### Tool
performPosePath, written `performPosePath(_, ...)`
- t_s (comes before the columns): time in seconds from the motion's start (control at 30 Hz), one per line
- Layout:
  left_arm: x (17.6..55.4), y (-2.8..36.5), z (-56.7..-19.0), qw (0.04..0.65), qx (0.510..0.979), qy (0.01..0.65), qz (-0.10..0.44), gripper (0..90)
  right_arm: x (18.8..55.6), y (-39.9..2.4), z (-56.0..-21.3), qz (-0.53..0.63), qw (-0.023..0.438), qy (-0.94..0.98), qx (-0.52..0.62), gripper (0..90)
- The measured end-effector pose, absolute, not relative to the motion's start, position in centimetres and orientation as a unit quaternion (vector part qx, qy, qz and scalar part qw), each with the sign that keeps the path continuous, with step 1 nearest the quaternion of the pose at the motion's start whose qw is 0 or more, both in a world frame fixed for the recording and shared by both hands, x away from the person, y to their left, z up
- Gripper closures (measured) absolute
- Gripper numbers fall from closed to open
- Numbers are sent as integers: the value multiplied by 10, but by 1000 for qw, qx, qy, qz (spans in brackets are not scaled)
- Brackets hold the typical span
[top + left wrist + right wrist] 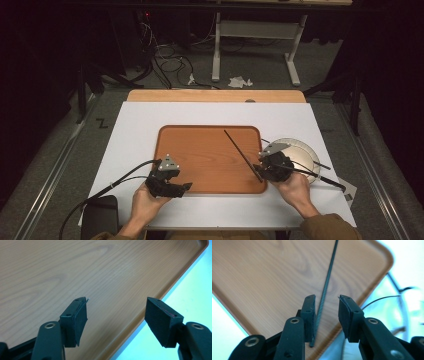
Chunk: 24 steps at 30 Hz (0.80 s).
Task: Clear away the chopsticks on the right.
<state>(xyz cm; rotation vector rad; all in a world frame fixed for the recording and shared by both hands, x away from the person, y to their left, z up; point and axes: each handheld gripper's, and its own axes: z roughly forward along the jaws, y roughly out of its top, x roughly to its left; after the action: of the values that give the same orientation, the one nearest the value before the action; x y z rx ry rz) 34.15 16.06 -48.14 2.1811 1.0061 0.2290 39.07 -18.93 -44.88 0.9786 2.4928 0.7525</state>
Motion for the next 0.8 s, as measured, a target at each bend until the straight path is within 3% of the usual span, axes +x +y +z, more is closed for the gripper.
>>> performPosePath(0.3, 341, 160, -481, 356, 845, 389, 89, 343, 395, -218, -427, 295, 187, 867, 356, 629)
performPosePath(0.8, 342, 160, -482, 357, 844, 390, 87, 343, 404, -275, -410, 322, 204, 827, 412, 634)
